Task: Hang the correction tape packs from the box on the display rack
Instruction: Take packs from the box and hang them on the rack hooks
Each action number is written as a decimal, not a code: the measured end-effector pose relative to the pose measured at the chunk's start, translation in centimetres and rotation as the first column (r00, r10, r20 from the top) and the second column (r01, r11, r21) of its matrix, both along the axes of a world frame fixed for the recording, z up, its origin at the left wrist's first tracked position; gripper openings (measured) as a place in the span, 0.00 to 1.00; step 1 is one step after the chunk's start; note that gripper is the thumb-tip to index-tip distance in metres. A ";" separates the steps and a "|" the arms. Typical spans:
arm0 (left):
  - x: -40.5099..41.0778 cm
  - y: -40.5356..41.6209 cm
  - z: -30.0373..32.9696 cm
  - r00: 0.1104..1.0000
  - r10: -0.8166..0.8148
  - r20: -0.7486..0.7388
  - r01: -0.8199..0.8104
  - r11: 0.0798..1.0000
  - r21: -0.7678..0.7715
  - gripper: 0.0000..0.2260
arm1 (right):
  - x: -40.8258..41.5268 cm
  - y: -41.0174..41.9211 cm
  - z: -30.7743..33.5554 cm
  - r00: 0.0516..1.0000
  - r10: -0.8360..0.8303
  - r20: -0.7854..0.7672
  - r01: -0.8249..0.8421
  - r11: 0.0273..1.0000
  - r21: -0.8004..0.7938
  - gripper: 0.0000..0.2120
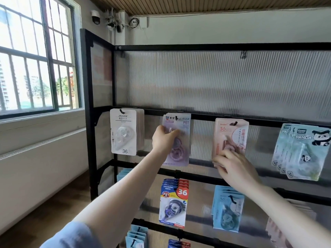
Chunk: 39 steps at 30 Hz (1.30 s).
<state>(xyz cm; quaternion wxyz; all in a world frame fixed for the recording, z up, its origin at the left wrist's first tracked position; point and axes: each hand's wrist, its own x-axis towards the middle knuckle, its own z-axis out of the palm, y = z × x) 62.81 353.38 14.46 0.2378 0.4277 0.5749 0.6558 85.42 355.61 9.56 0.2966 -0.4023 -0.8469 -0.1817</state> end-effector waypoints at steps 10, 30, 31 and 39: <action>-0.5 0.8 -0.7 0.982 0.067 -0.174 -0.073 0.997 -0.026 0.12 | 0.5 0.3 -0.6 1.000 0.025 -0.017 -0.024 0.999 0.033 0.10; -2.3 -3.4 -7.9 0.638 0.192 -0.746 -0.288 0.958 -0.001 0.28 | 1.3 -2.4 -4.6 0.956 -0.278 0.090 0.286 0.953 -0.100 0.19; -2.1 -3.9 -8.7 0.616 0.193 -0.764 -0.281 0.959 0.016 0.28 | 1.3 -2.5 -5.1 0.953 -0.287 0.097 0.297 0.949 -0.110 0.19; 1.2 -7.4 -14.6 0.528 0.114 -0.842 -0.295 0.954 -0.055 0.32 | 3.2 -3.8 -9.7 0.959 -0.275 0.069 0.283 0.940 -0.191 0.22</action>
